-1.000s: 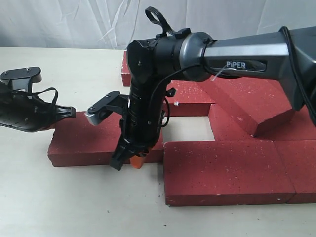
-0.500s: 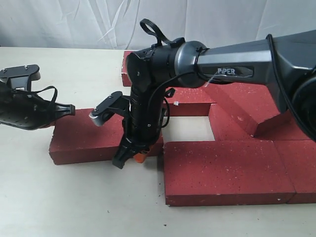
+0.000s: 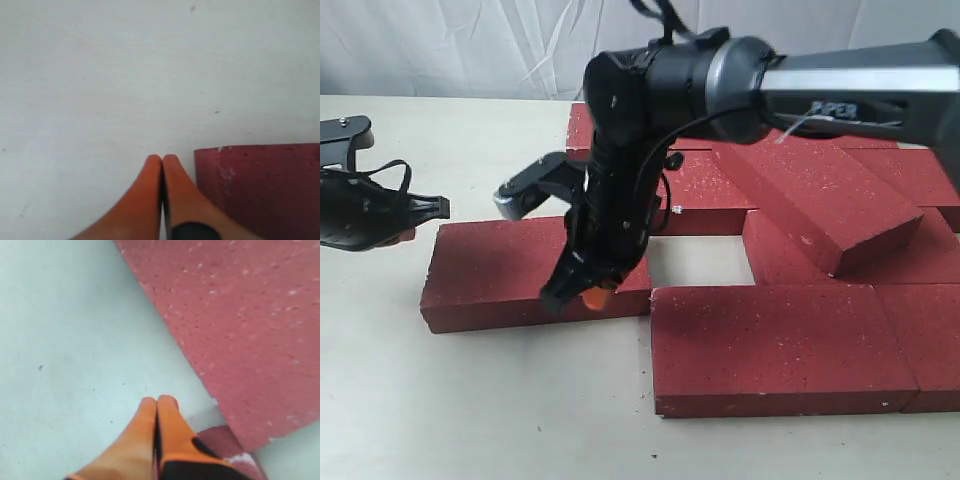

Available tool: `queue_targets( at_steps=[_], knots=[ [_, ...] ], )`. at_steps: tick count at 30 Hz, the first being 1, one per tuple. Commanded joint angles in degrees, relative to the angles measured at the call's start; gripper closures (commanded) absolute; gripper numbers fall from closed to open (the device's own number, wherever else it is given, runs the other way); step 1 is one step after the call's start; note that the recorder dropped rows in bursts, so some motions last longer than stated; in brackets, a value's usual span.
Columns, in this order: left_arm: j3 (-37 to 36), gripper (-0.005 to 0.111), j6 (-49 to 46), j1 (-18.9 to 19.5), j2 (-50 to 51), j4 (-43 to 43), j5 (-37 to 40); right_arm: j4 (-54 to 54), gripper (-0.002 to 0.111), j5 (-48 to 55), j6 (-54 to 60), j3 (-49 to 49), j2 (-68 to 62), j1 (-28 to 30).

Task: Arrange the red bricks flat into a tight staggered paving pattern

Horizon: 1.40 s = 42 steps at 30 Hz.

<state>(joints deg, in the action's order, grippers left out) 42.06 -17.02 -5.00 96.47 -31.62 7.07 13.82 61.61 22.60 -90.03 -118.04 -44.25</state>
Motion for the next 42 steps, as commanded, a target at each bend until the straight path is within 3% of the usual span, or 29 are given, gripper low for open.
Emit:
queue_targets(
  at_steps=[1,4,12,26,34,42],
  knots=[
    [0.26,0.107,-0.14,1.44,0.68,1.84,2.42,-3.76,0.109,-4.32,-4.05,0.01,3.26,4.70],
    [0.26,0.107,-0.14,1.33,2.71,1.72,2.54,-5.01,0.109,-6.08,-10.29,0.01,3.35,8.58],
    [3.16,0.107,-0.14,0.23,5.55,0.05,3.25,-5.82,0.109,-5.65,-10.64,0.01,0.04,13.87],
    [6.08,0.107,-0.14,-1.60,10.18,0.60,3.93,1.01,0.109,-7.98,-9.12,0.01,-4.21,13.85],
    [7.29,0.107,-1.41,-4.56,11.93,0.63,3.68,0.89,0.109,-7.28,-9.12,0.01,-4.21,13.85],
    [8.25,0.107,-1.41,-4.84,12.38,0.29,2.58,0.41,0.109,-5.38,-9.12,0.01,-4.21,13.85]
  ],
)
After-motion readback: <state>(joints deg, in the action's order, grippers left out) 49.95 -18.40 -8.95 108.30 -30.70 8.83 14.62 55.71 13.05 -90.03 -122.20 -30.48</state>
